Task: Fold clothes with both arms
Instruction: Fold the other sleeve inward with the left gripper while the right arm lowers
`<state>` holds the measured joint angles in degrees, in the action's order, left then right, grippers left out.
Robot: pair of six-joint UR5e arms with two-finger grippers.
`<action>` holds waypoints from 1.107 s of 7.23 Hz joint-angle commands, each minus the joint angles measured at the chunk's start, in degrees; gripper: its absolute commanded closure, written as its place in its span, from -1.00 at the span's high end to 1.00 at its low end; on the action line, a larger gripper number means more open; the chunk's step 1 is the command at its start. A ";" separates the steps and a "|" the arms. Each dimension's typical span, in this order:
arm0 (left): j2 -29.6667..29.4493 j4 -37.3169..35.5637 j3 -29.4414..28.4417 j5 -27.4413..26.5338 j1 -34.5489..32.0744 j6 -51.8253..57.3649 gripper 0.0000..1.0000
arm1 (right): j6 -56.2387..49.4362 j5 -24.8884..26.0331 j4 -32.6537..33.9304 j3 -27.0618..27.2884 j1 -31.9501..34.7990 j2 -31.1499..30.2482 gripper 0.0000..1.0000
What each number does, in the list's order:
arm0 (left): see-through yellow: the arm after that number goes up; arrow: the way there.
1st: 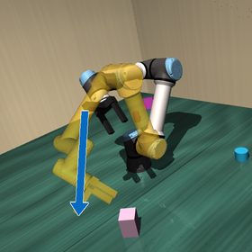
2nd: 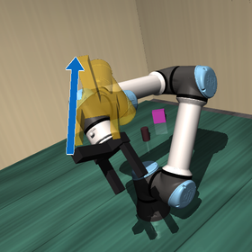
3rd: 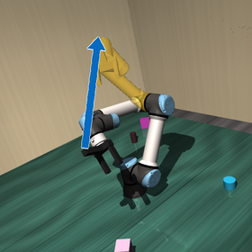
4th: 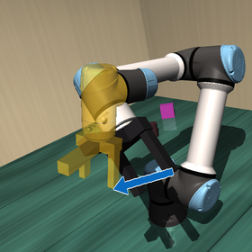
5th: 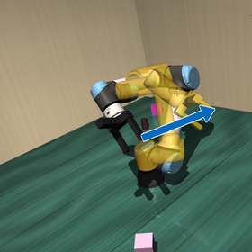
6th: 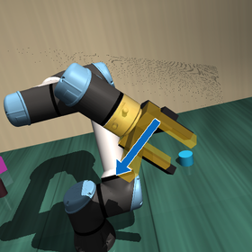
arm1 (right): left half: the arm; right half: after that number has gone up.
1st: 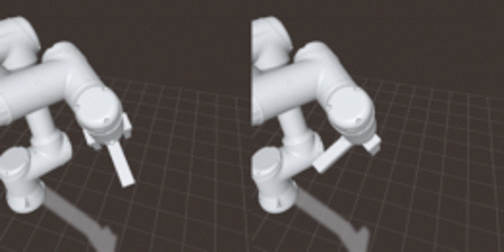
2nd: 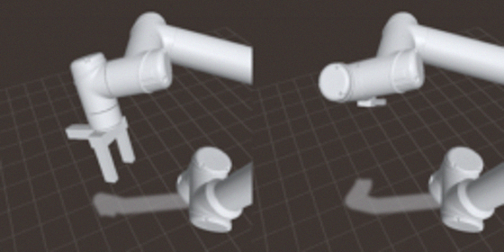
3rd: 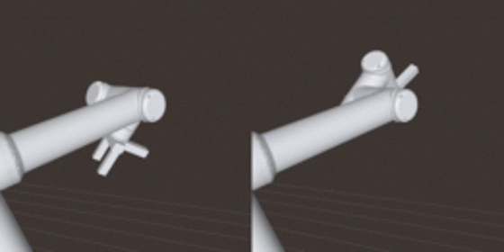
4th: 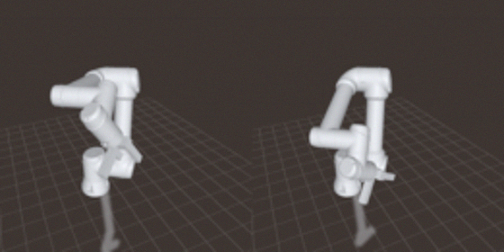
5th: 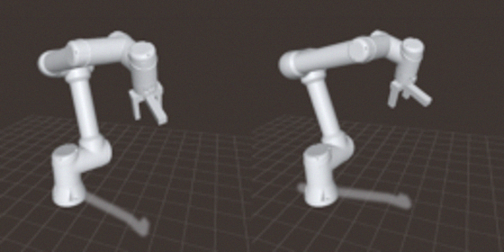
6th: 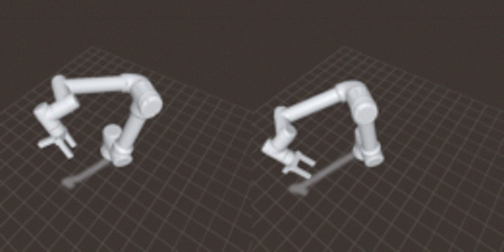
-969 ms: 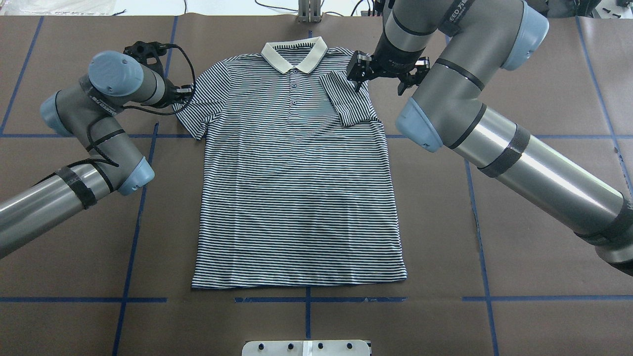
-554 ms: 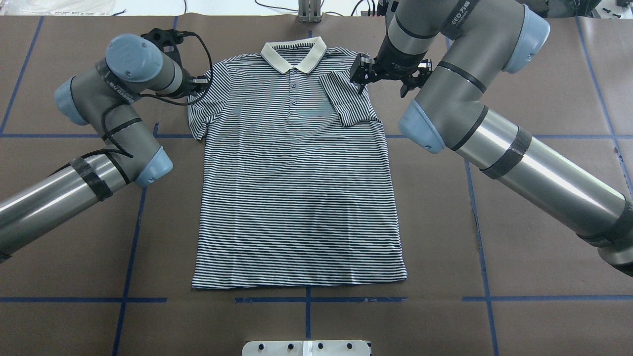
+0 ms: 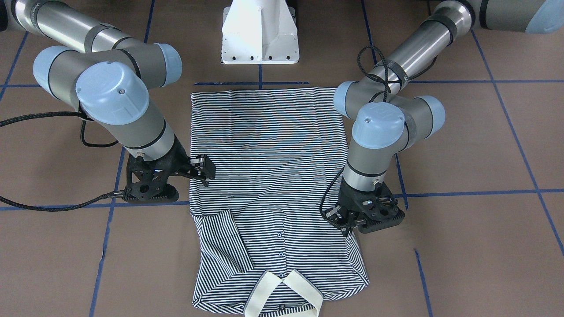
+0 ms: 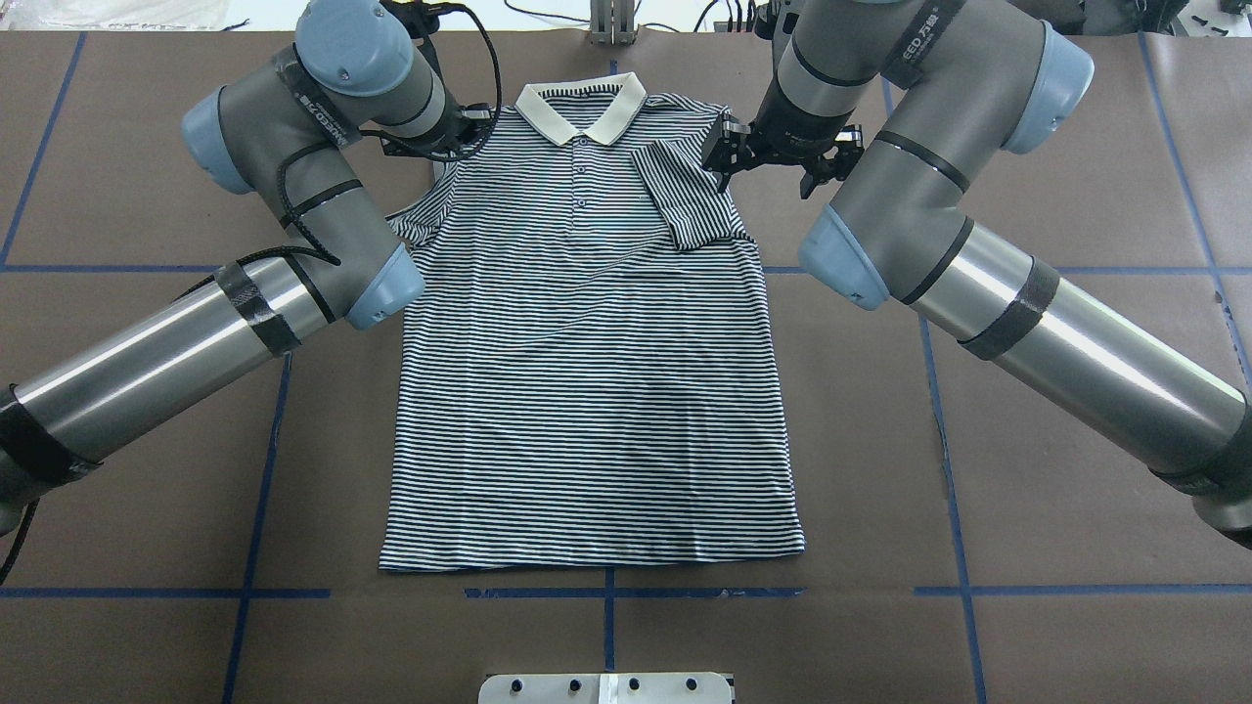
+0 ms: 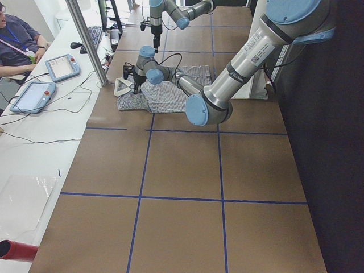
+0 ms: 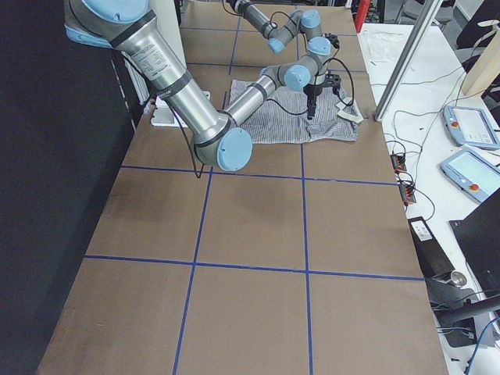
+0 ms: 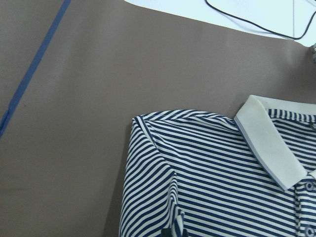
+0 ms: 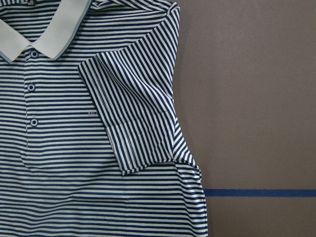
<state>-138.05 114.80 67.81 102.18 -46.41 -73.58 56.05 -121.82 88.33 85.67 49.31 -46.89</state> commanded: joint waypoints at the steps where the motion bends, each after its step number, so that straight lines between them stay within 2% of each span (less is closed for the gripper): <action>1: -2.48 4.97 -6.34 0.03 1.40 -2.34 -1.00 | 0.38 0.00 -2.63 0.03 0.17 -1.27 1.00; 6: -3.37 10.18 -8.83 -0.06 2.47 -4.02 -1.00 | 0.64 0.00 -2.64 0.03 0.17 -1.01 1.00; 7: -3.37 10.27 -8.83 -0.06 2.47 -4.03 -0.18 | 0.64 0.00 -2.64 0.03 0.17 -1.01 1.00; 8: -3.46 11.23 -8.74 0.03 2.47 -3.76 0.99 | 0.64 0.00 -2.64 0.03 0.09 -0.92 1.00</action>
<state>-141.42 125.14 59.08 102.15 -43.99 -77.45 56.69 -121.82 85.69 85.69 49.46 -47.87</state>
